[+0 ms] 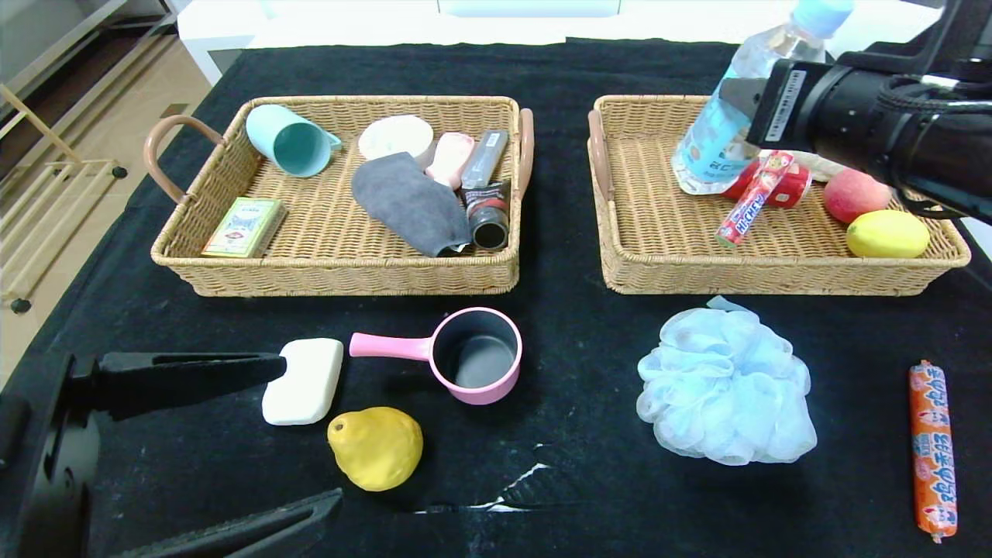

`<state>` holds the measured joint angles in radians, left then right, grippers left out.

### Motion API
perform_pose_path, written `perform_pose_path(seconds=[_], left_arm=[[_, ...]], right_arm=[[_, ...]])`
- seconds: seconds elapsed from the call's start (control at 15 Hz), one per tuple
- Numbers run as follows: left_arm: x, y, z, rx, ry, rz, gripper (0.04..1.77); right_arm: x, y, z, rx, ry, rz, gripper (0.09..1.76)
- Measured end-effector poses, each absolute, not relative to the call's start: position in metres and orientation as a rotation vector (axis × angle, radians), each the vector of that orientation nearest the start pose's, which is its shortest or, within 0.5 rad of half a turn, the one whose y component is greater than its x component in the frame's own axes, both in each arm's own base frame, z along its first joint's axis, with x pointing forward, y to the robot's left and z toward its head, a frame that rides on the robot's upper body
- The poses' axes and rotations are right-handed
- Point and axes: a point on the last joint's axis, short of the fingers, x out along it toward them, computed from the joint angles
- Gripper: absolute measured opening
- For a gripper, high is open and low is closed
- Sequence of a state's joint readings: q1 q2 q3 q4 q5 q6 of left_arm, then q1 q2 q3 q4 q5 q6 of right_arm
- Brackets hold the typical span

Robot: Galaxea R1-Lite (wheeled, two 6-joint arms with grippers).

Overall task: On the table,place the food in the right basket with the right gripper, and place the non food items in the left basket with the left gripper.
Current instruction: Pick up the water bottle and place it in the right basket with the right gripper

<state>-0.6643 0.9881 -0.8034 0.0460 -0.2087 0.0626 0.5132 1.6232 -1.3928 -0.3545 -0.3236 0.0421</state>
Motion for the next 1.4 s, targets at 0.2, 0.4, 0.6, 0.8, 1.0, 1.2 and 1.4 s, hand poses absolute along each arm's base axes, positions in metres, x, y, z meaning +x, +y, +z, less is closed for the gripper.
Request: perform_pose_path(seconds=[0.2,0.4,0.6,0.8,1.0,1.2,1.4], left_arm=[[0.091,-0.078,0.269,0.112,0.203,-0.877,1.76],[0.092,-0.078,0.270,0.112,0.205,-0.878,1.76],[0.092,-0.078,0.270,0.112,0.205,-0.878,1.76],[0.092,-0.078,0.270,0.112,0.205,-0.878,1.76],[0.092,-0.078,0.269,0.113,0.207,-0.879,1.76],[0.092,-0.078,0.269,0.113,0.206,-0.878,1.76],[0.092,-0.078,0.269,0.114,0.207,-0.878,1.76]], right_arm=[[0.293,0.159,0.338,0.079,-0.095,0.197,0.94],[0.313,0.169,0.334,0.076,-0.097,0.192,0.94],[0.332,0.175,0.331,0.075,-0.104,0.173,0.94],[0.348,0.179,0.322,0.068,-0.091,0.159,0.94],[0.358,0.178,0.314,0.063,-0.080,0.139,0.94],[0.361,0.178,0.312,0.055,-0.074,0.137,0.94],[0.361,0.178,0.311,0.052,-0.074,0.136,1.06]])
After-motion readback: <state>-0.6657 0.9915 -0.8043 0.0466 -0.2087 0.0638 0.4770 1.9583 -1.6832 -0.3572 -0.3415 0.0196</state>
